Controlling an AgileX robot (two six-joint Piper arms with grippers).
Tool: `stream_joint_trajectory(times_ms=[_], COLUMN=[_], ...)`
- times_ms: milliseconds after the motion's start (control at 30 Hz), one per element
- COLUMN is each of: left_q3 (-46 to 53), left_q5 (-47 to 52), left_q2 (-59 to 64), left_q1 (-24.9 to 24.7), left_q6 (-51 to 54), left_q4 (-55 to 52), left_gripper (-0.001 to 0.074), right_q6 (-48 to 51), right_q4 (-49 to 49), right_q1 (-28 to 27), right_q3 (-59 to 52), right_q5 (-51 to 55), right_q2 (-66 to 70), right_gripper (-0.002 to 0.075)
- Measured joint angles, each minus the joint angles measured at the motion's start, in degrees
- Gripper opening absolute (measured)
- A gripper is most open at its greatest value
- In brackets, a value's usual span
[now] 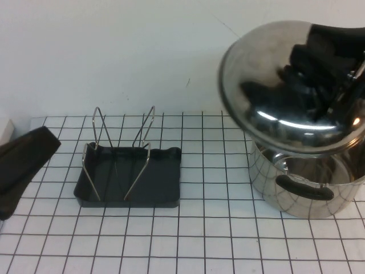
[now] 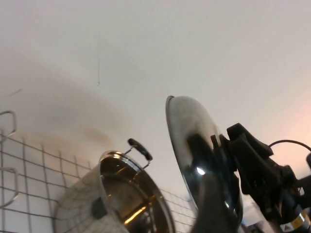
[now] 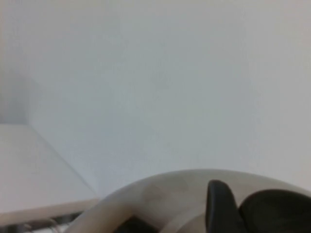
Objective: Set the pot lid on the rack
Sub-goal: Hand over the pot lid
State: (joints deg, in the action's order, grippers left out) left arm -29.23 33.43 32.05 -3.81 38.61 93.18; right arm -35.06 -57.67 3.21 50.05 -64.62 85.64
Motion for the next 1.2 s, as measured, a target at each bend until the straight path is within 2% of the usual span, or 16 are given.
stream_joint_trajectory(times_ms=[100,200,300,433,600,733,833,933,1067,1100,1200], left_q3=[-0.6,-0.6,-0.6,-0.6,-0.6,-0.6,-0.6,-0.7,-1.0,-1.0,-1.0], left_q5=[1.3,3.9,8.3,11.6,13.9,16.3,17.8,18.3,18.8,19.2,19.2], left_q2=[0.0,0.0,0.0,0.0,0.0,0.0,0.0,0.0,0.0,0.0,0.0], left_q1=[0.0,0.0,0.0,0.0,0.0,0.0,0.0,0.0,0.0,0.0,0.0], left_q6=[-2.1,-4.1,-4.8,-5.7,-6.2,-5.9,-5.5,-5.3,-5.2,-5.0,-4.2], left_q4=[2.6,3.2,3.2,3.2,3.2,3.2,3.1,3.1,3.7,3.8,3.6], left_gripper=[0.0531,0.0645,0.0677,0.0678,0.0674,0.0628,0.0545,0.0424,0.0206,0.0179,0.0174], right_q6=[0.0,0.0,0.0,1.0,3.9,4.2,4.3,4.3,4.4,4.0,3.5], right_q4=[-1.3,0.2,2.4,2.9,3.8,4.5,5.0,6.1,7.3,7.5,7.9], right_q1=[6.9,14.5,20.6,27.5,33.3,34.9,35.2,35.3,35.3,35.3,35.3], right_q3=[0.0,0.0,0.0,0.0,0.0,0.0,0.0,0.0,0.0,0.0,0.0], right_q5=[-0.8,-1.8,-2.5,-1.8,0.3,1.1,1.1,0.9,-0.6,-0.9,-2.3], right_q2=[-4.6,-8.0,-9.4,-9.5,-9.5,-9.2,-8.2,-7.1,-4.8,-4.2,-2.9], right_gripper=[0.0341,0.0341,0.0341,0.0341,0.0341,0.0341,0.0341,0.0341,0.0341,0.0341,0.0341])
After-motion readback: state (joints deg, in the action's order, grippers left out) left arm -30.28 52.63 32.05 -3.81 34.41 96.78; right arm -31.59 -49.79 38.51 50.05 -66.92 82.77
